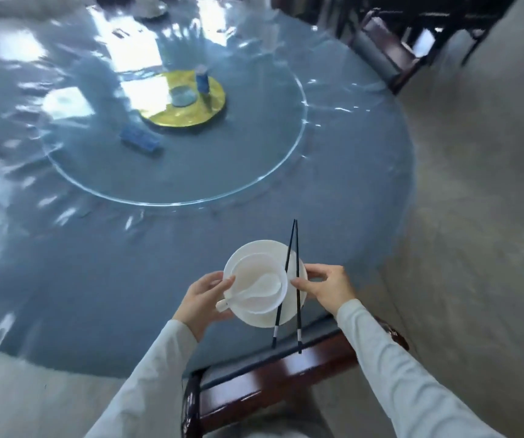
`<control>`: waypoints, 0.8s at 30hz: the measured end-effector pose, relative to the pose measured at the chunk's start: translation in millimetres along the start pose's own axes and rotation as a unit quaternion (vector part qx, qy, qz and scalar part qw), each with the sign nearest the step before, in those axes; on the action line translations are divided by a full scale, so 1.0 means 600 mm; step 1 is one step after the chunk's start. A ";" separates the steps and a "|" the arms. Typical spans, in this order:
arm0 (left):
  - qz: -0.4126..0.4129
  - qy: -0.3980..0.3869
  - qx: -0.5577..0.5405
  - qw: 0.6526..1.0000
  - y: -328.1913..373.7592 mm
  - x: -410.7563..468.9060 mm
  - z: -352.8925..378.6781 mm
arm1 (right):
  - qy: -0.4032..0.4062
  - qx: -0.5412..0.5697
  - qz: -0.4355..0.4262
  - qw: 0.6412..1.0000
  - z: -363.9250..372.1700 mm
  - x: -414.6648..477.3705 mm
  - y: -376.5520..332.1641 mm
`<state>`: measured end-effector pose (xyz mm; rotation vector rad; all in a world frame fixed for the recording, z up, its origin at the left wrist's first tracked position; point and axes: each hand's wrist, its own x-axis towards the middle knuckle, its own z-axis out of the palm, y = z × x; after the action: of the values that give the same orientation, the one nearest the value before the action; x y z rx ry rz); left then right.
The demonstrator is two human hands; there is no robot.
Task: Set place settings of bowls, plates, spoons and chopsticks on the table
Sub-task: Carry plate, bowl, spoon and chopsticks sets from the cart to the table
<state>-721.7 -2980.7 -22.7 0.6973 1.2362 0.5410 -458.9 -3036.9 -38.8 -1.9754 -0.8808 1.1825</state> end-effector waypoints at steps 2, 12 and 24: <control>-0.011 0.052 0.003 0.999 -0.018 0.026 0.014 | -0.018 -0.018 0.019 1.000 0.015 0.048 0.012; -0.081 0.183 -0.024 0.980 -0.081 0.123 0.049 | -0.104 -0.129 0.047 0.985 0.053 0.172 0.022; -0.052 0.225 0.057 0.971 -0.090 0.152 0.026 | -0.076 -0.181 0.064 0.978 0.071 0.182 0.026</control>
<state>-683.7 -2955.3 -119.6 0.6184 1.7296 0.5627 -454.5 -2949.0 -117.4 -2.2814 -1.1269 1.3355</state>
